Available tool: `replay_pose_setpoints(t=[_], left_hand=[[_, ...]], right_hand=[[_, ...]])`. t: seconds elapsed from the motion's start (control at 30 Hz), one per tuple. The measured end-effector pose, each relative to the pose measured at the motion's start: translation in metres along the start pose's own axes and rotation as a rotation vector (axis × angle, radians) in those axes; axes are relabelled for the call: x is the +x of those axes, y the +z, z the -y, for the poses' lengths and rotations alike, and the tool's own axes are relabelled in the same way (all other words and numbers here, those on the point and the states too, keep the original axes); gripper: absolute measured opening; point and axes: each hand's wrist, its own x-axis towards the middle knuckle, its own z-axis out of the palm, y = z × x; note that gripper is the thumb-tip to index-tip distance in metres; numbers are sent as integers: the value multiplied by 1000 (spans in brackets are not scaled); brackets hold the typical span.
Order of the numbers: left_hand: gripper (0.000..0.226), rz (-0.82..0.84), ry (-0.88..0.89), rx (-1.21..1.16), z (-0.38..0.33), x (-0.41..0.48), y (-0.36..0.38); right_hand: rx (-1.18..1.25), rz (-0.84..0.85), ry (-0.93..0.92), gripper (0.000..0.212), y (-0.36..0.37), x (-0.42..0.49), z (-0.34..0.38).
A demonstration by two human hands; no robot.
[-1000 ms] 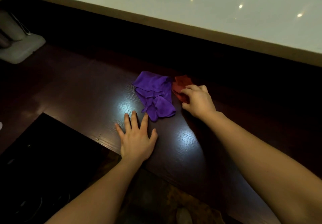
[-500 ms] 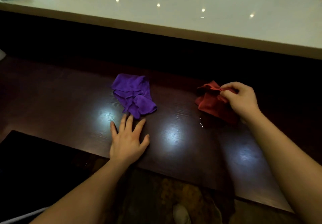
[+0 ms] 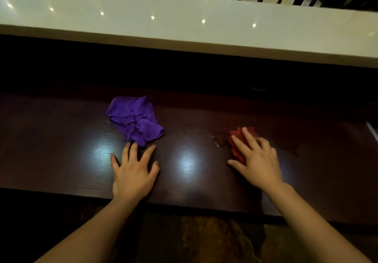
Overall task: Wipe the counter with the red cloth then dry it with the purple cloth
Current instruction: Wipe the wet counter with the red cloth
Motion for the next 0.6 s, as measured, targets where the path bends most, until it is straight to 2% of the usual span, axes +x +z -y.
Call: replay_pose_setpoints(t=[0.1, 0.27, 0.43, 0.5, 0.6], left_hand=[[58, -5, -12, 13, 0, 1, 0], [57, -16, -31, 30, 0, 1, 1], [58, -5, -30, 39, -1, 0, 1], [60, 0, -24, 55, -2, -1, 0], [61, 4, -6, 47, -1, -1, -1]], right_hand=[[127, 88, 10, 67, 13, 34, -7], [235, -8, 113, 63, 21, 49, -6], [177, -39, -133, 63, 29, -22, 4], [186, -24, -159, 59, 29, -11, -10], [215, -9, 60, 57, 21, 43, -18]])
